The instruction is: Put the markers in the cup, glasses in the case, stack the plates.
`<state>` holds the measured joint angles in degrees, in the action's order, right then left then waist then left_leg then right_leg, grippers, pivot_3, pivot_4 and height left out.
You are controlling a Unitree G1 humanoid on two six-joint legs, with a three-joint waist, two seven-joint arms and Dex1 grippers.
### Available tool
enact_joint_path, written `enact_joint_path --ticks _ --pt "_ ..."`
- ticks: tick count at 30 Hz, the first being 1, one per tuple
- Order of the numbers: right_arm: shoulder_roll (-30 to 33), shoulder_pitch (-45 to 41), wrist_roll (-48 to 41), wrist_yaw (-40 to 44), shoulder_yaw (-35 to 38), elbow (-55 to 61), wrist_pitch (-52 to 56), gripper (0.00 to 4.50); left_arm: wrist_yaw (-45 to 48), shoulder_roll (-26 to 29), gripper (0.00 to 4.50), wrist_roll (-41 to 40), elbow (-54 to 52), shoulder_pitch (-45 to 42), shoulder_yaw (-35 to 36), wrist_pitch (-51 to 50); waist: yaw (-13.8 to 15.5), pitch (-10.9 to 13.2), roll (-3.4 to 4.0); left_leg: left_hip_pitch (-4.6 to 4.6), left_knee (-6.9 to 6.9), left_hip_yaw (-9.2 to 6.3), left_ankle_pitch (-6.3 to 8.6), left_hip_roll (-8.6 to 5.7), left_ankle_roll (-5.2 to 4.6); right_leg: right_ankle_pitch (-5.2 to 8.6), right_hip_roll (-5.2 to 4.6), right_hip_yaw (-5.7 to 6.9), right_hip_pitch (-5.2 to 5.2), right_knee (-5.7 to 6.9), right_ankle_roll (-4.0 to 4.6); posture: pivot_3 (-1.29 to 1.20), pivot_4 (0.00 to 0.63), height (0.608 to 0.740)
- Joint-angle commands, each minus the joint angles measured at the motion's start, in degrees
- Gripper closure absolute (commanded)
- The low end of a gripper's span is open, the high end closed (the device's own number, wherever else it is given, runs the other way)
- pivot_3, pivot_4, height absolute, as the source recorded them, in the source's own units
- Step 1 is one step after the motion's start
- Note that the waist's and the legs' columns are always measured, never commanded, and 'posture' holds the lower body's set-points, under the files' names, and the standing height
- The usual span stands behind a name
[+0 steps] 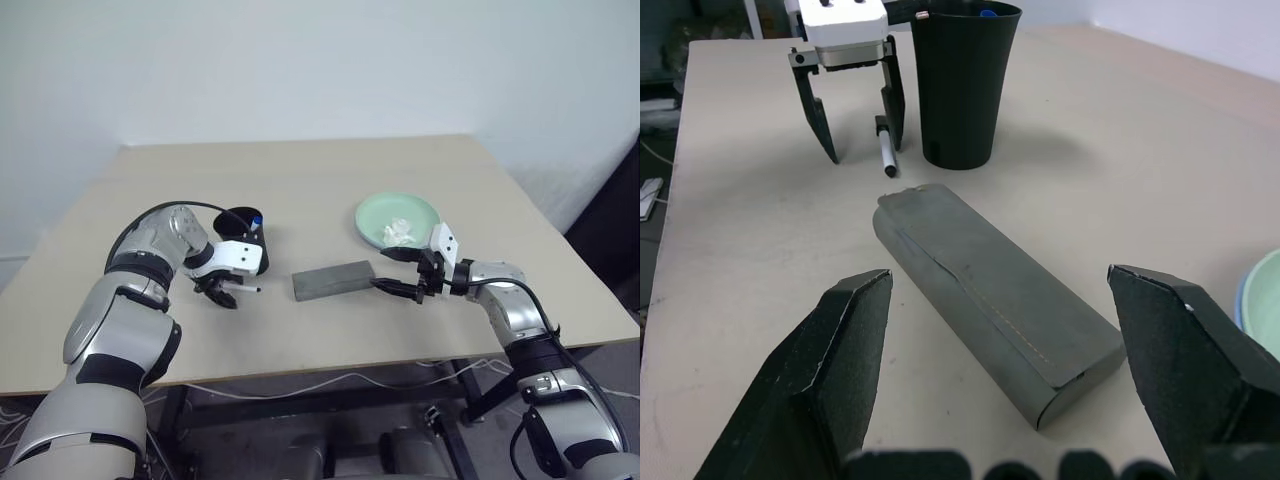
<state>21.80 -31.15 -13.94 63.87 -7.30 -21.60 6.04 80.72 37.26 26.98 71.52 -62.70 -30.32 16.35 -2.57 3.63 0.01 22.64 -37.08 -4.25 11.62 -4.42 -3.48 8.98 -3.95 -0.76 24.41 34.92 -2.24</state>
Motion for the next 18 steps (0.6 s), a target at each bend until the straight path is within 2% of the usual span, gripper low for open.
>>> enact_joint_path --ticks 1,3,6,13,18 --pt "0.29 -0.38 -0.89 -0.29 1.22 2.3 -0.45 0.75 0.36 -0.32 1.48 1.07 0.23 -1.88 0.08 -0.17 0.0 0.0 0.0 0.0 -0.01 0.0 0.0 0.0 0.0 0.0 0.0 0.0 0.0 0.0 0.0 0.0 0.0 0.74" --pt "0.32 -0.18 -0.9 -0.43 1.25 2.48 -0.42 0.75 0.25 -0.51 1.48 1.43 0.54 -1.71 0.03 -0.36 -0.01 0.0 0.0 0.0 -0.02 0.0 0.01 0.0 -0.01 0.0 0.0 0.0 0.0 0.0 0.0 0.0 0.0 0.74" --pt "0.46 0.05 -0.96 -0.58 1.34 2.71 -0.38 0.75 1.22 -0.72 2.04 1.25 0.74 -1.5 0.42 -0.6 -0.01 0.0 0.0 -0.01 -0.02 0.0 0.01 0.0 -0.01 0.0 0.0 0.0 0.0 0.02 0.0 0.0 0.0 0.74" --pt "0.45 0.16 -0.98 -0.66 1.35 2.82 -0.37 0.75 1.59 -0.65 4.45 1.4 0.49 -1.26 0.73 -0.34 -0.02 0.0 0.0 -0.02 -0.17 0.0 0.01 0.03 -0.01 0.0 0.0 0.0 -0.03 0.14 0.0 0.0 0.0 0.74" --pt "0.3 -0.16 -0.92 -0.57 1.3 2.33 -0.62 0.75 1.95 -0.54 4.48 1.05 0.2 -0.9 1.02 -0.19 -0.01 0.0 0.0 -0.02 -0.2 0.0 0.01 0.03 -0.01 0.0 0.0 0.0 -0.04 0.14 0.0 0.0 0.0 0.74"
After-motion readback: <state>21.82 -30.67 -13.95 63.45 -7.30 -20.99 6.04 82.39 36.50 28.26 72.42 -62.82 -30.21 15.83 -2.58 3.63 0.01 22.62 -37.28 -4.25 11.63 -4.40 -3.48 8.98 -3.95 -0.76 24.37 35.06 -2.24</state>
